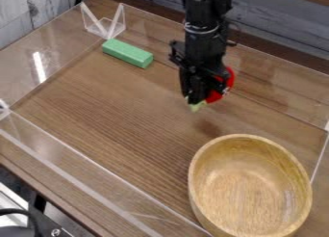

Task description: Move the red object to the left side of the table

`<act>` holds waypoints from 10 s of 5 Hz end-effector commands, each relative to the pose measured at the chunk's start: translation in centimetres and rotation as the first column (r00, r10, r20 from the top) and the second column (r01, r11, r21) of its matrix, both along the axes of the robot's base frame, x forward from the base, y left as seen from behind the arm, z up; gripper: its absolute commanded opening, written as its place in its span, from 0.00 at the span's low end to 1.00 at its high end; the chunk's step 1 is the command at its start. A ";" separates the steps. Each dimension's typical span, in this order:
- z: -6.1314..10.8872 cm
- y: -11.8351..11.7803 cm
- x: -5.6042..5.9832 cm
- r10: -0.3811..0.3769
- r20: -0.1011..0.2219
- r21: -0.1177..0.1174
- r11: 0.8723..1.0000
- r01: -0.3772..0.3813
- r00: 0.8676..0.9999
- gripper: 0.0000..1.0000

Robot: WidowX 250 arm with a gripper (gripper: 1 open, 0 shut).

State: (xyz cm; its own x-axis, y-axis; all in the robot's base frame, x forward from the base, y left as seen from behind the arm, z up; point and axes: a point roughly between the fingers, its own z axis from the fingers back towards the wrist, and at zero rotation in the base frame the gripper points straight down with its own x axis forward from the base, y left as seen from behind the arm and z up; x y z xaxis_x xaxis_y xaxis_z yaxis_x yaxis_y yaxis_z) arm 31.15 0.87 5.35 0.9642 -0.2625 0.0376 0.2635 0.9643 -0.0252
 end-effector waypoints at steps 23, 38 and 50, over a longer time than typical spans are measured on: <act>0.1 9.7 -0.8 0.181 0.025 0.017 0.983 -0.181 0.983 0.00; -2.9 17.7 -5.1 0.230 -0.006 0.056 0.972 -0.229 0.973 0.00; -3.1 18.8 -6.6 0.246 -0.085 0.083 0.967 -0.239 0.965 0.00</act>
